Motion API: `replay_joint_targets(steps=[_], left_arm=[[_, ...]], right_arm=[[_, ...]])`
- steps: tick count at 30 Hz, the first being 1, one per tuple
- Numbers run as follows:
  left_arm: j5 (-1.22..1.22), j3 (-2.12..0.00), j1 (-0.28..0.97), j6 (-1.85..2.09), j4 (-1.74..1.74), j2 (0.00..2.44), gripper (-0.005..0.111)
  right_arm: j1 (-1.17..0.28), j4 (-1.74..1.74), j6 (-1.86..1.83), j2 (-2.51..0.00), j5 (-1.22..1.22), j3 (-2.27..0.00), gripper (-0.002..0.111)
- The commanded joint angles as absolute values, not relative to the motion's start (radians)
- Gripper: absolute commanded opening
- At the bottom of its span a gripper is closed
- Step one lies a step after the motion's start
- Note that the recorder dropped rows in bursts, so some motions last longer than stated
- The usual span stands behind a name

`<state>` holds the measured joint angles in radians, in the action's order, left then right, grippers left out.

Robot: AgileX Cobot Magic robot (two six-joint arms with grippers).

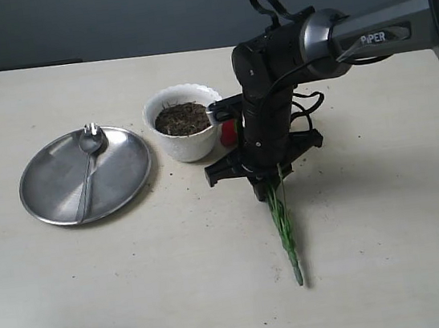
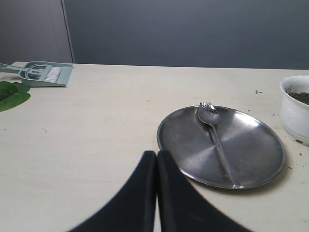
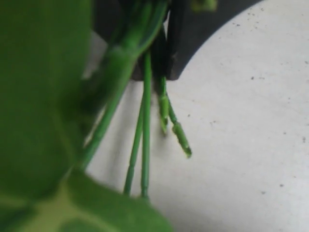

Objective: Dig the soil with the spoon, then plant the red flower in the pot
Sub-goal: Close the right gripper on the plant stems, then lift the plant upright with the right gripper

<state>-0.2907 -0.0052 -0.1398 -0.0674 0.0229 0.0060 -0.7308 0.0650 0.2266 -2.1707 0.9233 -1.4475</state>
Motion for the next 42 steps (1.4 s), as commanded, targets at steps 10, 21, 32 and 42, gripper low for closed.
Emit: replay_joint_targets(steps=[10,21,32,42], left_arm=[[-0.285,0.0,-0.138,-0.068,0.019,0.0,0.0],[-0.285,0.0,-0.138,-0.068,0.019,0.0,0.0],[-0.285,0.0,-0.138,-0.068,0.019,0.0,0.0],[-0.285,0.0,-0.138,-0.068,0.019,0.0,0.0]], right_arm=[[-0.739,0.023,0.227,-2.131,0.878,-1.442,-0.001],[-0.698,-0.043,0.274,-2.02,0.847,-1.417,-0.001],[-0.689,-0.155,0.424,-1.762,0.618,-1.144,-0.001],[-0.689,-0.227,0.426,-1.406,0.226,-0.749,-0.001]])
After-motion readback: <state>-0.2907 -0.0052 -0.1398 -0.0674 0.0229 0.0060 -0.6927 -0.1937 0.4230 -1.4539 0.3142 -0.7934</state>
